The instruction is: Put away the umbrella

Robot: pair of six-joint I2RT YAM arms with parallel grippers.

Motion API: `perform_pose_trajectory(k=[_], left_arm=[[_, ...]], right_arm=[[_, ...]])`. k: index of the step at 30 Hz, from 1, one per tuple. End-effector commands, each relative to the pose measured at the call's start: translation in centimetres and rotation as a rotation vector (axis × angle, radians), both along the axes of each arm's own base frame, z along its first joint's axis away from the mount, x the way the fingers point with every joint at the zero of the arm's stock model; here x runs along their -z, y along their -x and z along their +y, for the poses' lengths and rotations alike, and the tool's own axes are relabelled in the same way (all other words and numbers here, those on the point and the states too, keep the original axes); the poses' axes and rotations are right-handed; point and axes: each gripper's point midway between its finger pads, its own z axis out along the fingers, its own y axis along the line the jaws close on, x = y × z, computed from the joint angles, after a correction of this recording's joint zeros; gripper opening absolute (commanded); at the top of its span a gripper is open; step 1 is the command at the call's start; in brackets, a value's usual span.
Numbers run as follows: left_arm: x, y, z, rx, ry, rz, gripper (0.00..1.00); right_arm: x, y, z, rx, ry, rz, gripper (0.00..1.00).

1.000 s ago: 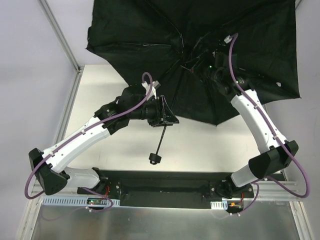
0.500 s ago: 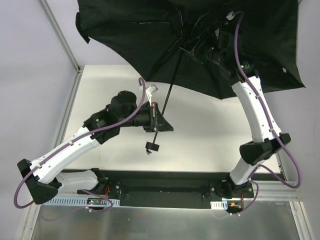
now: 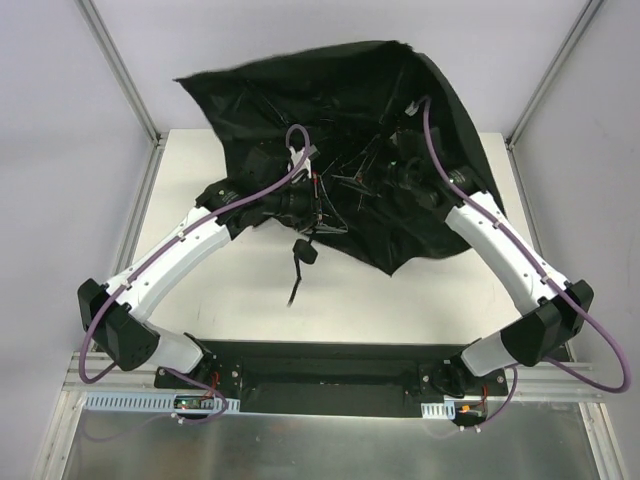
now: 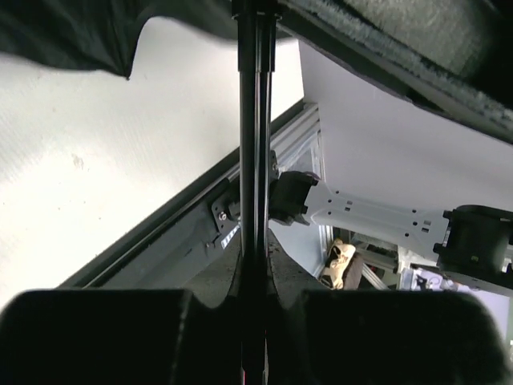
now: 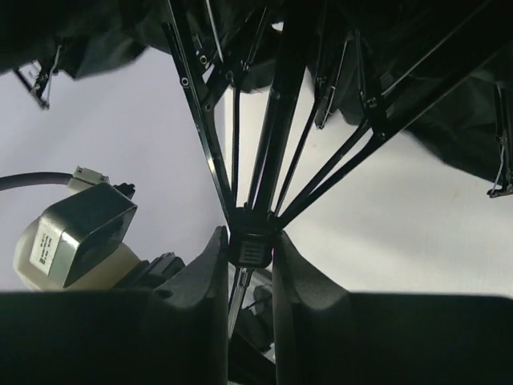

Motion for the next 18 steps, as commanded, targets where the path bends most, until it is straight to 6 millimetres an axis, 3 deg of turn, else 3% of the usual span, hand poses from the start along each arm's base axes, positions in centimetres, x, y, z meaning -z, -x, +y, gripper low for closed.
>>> perform_pose_trajectory(k=[1, 3, 4, 10, 13, 18], left_arm=[[-3.4, -3.1, 0.2, -0.128, 0.053, -0.173, 0.00], [-2.0, -2.5, 0.0, -0.121, 0.033, -0.143, 0.01], [-1.6, -2.0, -0.1, -0.113, 0.037, -0.117, 0.08], [-2.9, 1.6, 1.0, -0.032, 0.075, -0.174, 0.80], [-3.7, 2.6, 1.7, -0.020, 0.094, -0.202, 0.87], [-6.2, 1.5, 3.1, -0.036, 0.090, -0.311, 0.83]], right_arm=[[-4.8, 1.2, -2.4, -0.086, -0.077, -0.097, 0.00], [-4.6, 0.5, -3.5, -0.052, -0.085, -0.109, 0.00], [-4.5, 0.4, -3.8, -0.042, -0.100, -0.103, 0.00], [-5.4, -1.5, -5.3, 0.010, -0.113, -0.120, 0.00], [-7.3, -1.7, -5.1, 0.001, -0.128, -0.143, 0.00], [-8.7, -1.2, -5.7, 0.015, -0.069, -0.130, 0.00]])
